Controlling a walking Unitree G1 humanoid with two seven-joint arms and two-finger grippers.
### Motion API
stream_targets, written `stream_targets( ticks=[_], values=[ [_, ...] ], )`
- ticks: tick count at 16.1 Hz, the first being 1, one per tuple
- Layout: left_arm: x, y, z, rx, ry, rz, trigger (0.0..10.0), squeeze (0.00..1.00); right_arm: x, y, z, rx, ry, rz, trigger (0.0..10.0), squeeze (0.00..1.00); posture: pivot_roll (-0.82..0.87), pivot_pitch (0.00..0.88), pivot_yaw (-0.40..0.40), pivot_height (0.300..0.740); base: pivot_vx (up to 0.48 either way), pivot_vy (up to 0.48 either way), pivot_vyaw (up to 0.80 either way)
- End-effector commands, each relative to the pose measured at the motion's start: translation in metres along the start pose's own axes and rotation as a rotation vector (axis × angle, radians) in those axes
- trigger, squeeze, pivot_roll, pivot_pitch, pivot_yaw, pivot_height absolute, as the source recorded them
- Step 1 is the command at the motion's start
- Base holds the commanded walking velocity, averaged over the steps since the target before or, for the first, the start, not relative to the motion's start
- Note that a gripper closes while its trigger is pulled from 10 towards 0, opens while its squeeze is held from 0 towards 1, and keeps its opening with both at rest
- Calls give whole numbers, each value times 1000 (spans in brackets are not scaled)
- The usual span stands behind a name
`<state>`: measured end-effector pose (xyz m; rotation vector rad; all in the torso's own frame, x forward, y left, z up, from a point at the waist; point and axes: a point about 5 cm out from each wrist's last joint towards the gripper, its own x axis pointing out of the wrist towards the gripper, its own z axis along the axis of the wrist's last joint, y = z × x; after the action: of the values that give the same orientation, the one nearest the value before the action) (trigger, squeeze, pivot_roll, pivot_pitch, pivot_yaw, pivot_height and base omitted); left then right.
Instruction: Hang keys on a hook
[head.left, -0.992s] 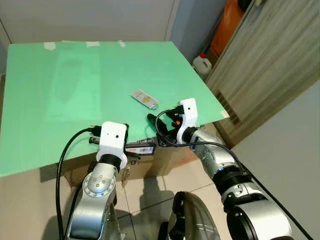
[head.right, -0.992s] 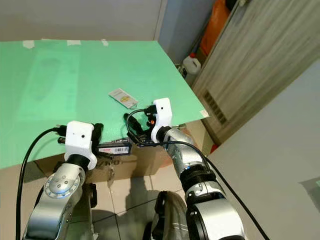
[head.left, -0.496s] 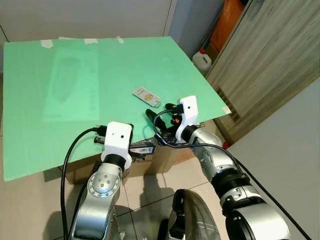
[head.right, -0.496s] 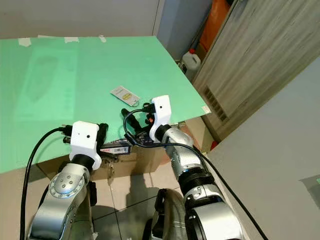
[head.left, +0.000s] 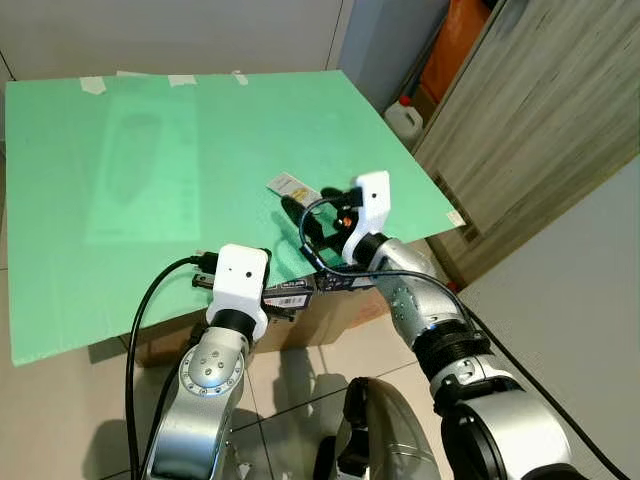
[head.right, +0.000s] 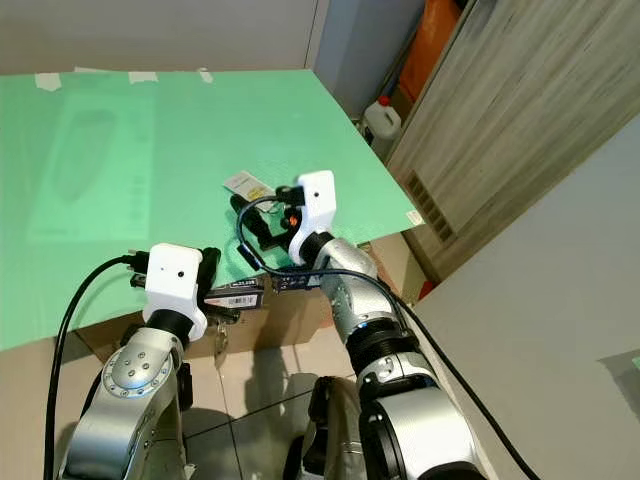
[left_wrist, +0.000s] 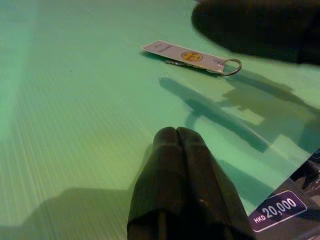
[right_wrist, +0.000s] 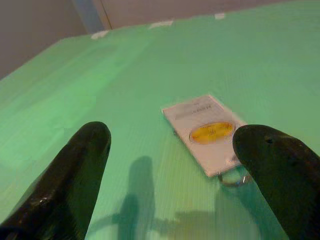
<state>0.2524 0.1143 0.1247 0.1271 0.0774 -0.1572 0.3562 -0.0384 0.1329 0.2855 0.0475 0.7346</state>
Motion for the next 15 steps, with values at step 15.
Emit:
stream_targets(
  ticks=[15],
  values=[
    [-4,-3,-9,-12,57,-21,10000,0,-10,-6,-25,-18,88,-25,10000,0,287,170,-232,602,0,0,0]
  ],
)
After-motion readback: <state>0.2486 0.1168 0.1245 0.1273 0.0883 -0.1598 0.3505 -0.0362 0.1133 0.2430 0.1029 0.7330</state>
